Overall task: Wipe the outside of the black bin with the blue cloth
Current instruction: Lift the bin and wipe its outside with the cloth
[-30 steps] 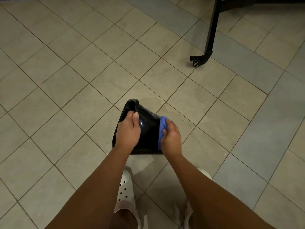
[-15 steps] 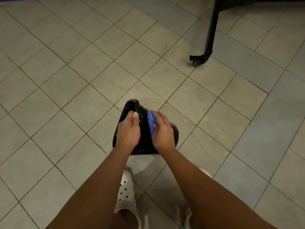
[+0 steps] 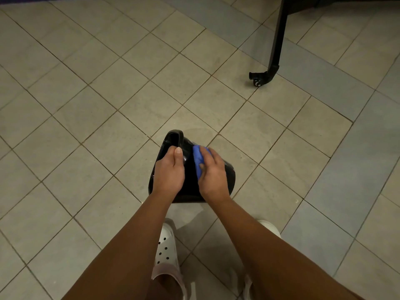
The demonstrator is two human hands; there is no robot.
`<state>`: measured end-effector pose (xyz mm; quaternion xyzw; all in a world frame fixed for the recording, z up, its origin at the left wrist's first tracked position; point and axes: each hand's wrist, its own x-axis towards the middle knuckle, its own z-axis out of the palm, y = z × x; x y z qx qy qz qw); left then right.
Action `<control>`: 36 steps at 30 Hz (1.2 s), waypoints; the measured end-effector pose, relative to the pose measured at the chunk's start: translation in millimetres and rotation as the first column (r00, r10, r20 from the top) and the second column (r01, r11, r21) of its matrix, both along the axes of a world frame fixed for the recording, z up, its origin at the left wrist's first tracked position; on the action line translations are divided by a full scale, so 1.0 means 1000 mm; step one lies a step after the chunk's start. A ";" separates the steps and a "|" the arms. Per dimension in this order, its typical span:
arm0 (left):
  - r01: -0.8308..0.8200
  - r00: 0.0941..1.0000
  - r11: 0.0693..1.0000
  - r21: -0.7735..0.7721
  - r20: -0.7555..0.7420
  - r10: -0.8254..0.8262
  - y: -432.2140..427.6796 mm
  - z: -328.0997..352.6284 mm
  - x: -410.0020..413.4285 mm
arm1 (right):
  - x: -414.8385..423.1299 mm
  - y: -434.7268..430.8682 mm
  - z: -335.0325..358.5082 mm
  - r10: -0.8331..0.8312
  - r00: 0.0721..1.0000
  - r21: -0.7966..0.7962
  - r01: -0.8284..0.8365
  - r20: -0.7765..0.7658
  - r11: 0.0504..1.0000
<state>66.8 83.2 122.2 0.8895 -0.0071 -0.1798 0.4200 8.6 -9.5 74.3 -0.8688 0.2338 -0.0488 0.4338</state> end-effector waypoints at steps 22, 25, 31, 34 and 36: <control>-0.358 0.735 0.930 -0.080 -0.638 0.228 -0.011 0.012 0.022 | -0.046 0.023 -0.016 0.215 0.961 -0.186 -0.183 0.172 0.965; -0.316 0.770 0.944 -0.101 -0.608 0.193 -0.009 0.009 0.020 | -0.027 0.020 -0.009 0.266 0.936 -0.217 -0.217 0.230 0.952; -0.317 0.781 0.943 -0.105 -0.592 0.197 -0.013 0.006 0.018 | -0.033 0.012 -0.015 0.041 0.989 -0.172 -0.016 0.140 0.985; -0.336 0.779 0.935 -0.116 -0.592 0.206 -0.013 0.006 0.019 | -0.040 0.025 -0.008 0.080 0.987 -0.193 -0.051 0.141 0.980; -0.357 0.770 0.925 -0.126 -0.601 0.215 -0.011 0.005 0.020 | -0.036 0.033 -0.002 0.132 0.976 -0.203 -0.096 0.172 0.974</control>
